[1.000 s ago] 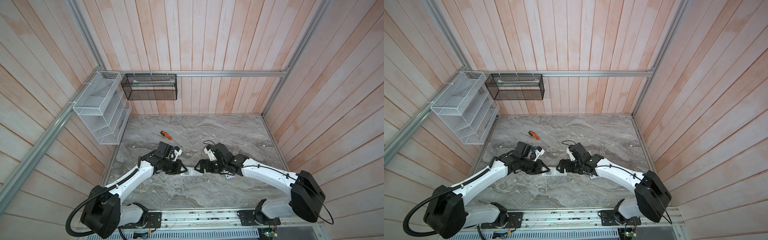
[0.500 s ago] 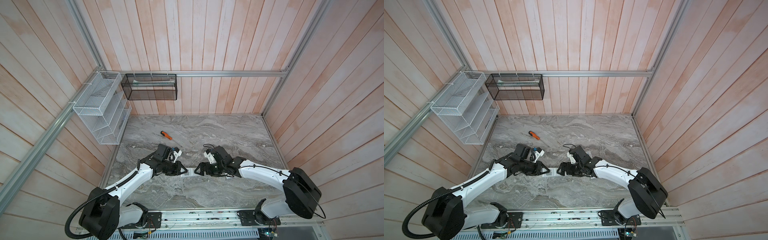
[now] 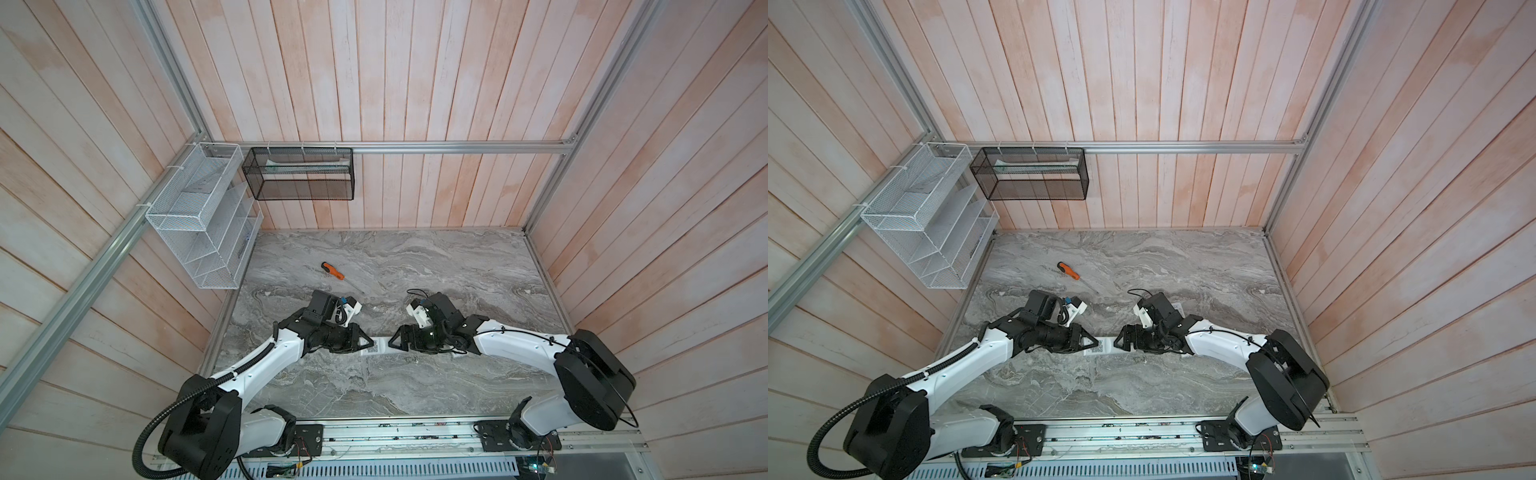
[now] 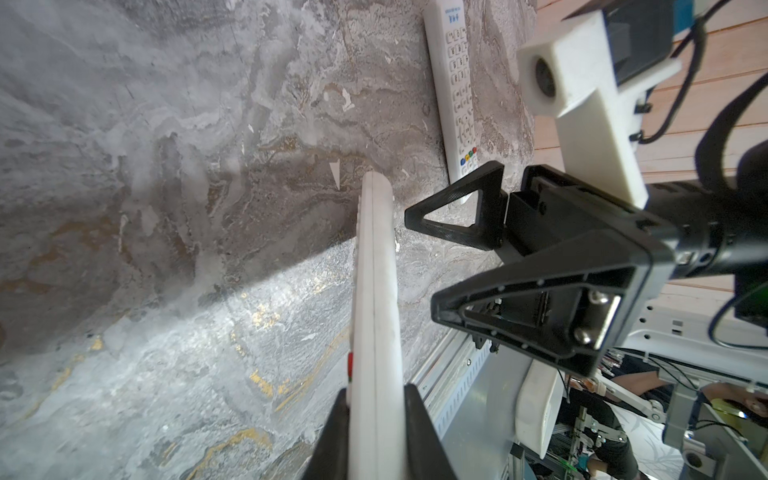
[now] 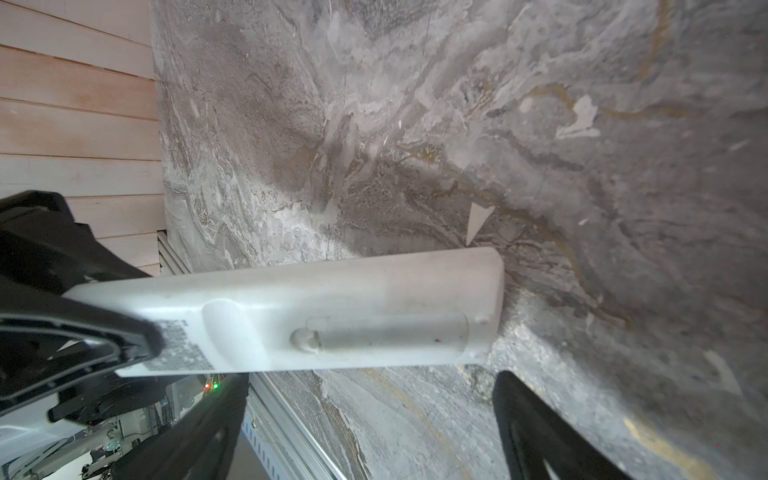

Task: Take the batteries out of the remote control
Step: 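Hold the remote horizontally between both grippers above the table, then push the battery cover off the remote's end with the right gripper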

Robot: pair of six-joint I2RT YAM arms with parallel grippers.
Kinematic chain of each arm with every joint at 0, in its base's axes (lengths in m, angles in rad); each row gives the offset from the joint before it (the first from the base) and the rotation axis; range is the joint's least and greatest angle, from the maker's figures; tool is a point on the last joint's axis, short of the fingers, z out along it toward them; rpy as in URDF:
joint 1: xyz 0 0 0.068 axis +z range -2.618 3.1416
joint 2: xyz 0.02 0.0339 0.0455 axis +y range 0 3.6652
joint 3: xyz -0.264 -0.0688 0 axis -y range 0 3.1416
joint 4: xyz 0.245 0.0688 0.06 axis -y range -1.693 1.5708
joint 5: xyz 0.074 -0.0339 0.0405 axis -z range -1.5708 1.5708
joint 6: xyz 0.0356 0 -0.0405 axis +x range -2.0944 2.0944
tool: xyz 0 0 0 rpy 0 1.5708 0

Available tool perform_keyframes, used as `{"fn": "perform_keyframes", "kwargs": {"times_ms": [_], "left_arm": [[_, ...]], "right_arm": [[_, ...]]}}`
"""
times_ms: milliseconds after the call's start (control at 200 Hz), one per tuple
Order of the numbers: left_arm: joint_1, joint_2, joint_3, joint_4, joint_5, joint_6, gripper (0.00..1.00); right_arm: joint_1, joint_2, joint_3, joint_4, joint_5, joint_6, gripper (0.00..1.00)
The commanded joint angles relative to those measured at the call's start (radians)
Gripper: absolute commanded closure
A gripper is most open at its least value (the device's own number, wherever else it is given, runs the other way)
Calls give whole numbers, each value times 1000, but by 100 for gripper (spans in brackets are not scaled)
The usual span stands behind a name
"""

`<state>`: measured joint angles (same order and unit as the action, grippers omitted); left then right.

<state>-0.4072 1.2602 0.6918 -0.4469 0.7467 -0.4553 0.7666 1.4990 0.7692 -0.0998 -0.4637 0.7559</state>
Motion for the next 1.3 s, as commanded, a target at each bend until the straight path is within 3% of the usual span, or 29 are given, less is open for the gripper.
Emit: {"fn": "perform_keyframes", "kwargs": {"times_ms": [0, 170, 1295], "left_arm": [[34, 1, -23, 12, 64, 35, 95], [57, 3, -33, 29, 112, 45, 95], [59, 15, -38, 36, 118, 43, 97]], "right_arm": [[-7, 17, -21, 27, -24, -12, 7], [-9, 20, -19, 26, -24, -10, 7], [25, 140, 72, -6, -12, -23, 4]]}}
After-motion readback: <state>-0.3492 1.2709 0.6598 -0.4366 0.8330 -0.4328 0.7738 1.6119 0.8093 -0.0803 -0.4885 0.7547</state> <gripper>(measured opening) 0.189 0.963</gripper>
